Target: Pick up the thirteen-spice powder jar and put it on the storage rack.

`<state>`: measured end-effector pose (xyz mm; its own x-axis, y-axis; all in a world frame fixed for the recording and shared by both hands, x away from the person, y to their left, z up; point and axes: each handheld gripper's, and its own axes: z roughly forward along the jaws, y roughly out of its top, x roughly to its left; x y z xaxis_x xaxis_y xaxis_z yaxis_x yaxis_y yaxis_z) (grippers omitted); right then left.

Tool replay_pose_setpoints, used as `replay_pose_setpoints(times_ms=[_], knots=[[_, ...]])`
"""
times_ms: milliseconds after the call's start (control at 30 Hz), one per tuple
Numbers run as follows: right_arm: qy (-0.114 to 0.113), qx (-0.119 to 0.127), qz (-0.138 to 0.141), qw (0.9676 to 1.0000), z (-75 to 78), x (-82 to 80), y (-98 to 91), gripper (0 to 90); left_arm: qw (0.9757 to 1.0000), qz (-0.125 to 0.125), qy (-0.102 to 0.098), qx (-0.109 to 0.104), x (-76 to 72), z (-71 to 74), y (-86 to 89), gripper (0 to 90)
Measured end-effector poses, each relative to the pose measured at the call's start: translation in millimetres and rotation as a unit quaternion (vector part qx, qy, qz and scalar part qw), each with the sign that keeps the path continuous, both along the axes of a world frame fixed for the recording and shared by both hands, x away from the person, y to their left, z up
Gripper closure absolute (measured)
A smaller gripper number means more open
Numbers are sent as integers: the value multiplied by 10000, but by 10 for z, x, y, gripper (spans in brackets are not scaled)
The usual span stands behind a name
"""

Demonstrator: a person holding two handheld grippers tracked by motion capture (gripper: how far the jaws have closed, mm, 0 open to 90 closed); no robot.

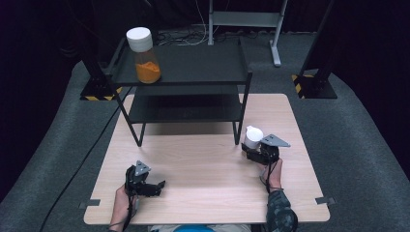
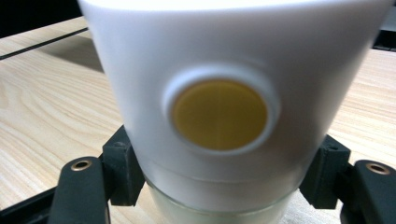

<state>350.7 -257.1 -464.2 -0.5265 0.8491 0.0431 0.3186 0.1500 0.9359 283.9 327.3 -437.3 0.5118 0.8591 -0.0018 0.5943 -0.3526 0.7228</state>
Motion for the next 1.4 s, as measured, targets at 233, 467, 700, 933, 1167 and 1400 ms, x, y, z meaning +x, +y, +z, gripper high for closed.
replay_pose_setpoints(times_ms=[233,467,700,933,1167,1400], knots=[[-80,29,130,9999,10,-19,-30,293,10000,0,-7,-1,-4,0,0,20],[-161,147,296,9993,43,-64,-85,294,10000,-9,-4,-6,-5,0,5,23],[-183,52,561,9982,149,-76,-108,295,10000,-19,1,-7,-2,3,11,25],[-277,97,787,9965,214,-69,-121,295,10000,-25,-2,-17,0,1,17,26],[-360,60,1071,9936,336,-44,-70,296,10000,-34,9,-44,5,1,30,27],[-378,119,1319,9905,416,27,-5,297,10000,-34,7,-51,4,0,32,27]])
